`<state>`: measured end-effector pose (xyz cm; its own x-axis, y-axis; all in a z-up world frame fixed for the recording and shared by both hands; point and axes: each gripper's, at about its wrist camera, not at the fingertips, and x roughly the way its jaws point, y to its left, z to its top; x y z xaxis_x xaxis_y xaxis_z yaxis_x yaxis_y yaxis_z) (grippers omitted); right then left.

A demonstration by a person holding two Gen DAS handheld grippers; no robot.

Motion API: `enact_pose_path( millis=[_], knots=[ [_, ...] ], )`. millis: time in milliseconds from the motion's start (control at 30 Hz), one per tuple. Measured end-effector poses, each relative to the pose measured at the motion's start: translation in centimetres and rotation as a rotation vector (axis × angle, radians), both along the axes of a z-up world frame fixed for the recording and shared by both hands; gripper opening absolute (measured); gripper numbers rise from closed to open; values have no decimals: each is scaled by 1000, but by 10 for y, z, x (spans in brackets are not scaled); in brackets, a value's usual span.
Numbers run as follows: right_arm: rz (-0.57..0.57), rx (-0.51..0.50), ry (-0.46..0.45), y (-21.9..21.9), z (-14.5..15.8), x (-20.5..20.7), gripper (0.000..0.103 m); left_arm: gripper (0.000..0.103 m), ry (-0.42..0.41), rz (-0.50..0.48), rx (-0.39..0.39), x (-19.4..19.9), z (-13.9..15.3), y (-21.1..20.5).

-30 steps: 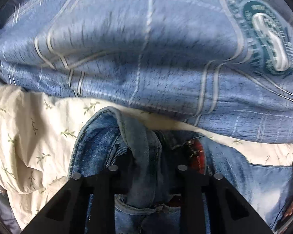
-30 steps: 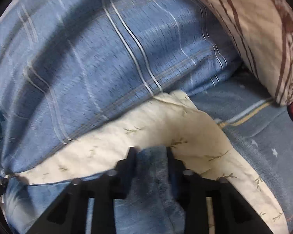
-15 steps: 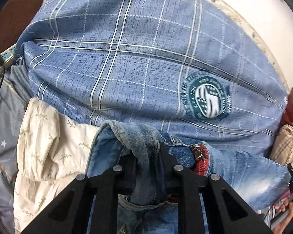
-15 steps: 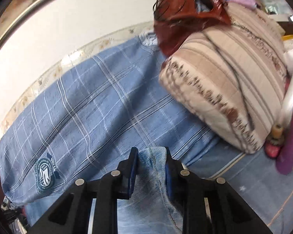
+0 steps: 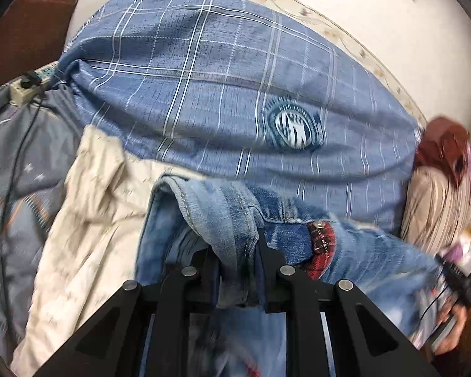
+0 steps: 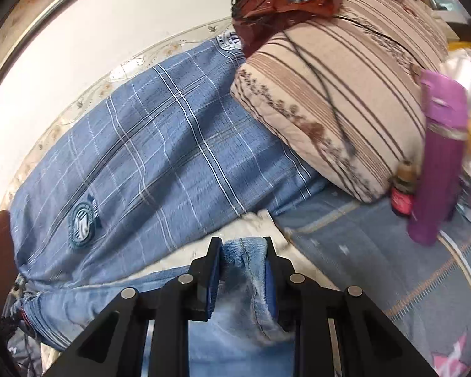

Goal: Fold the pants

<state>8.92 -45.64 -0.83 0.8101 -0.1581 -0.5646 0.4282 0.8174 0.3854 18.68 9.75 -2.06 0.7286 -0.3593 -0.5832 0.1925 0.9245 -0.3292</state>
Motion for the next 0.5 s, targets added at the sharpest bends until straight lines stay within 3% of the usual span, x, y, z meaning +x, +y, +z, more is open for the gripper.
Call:
enact_pose_path(
  millis=[167,300,500],
  knots=[
    [20,27,54,4,-17,-48,26,20,76,-23,58,-48,-43,5],
    [32,57,121,5,-38,-75,26,21,142,-24,45,-70,-73,12],
    [45,62,207,9,-55,-96,26,23,122,-29,108,-93,-78,6]
  ],
)
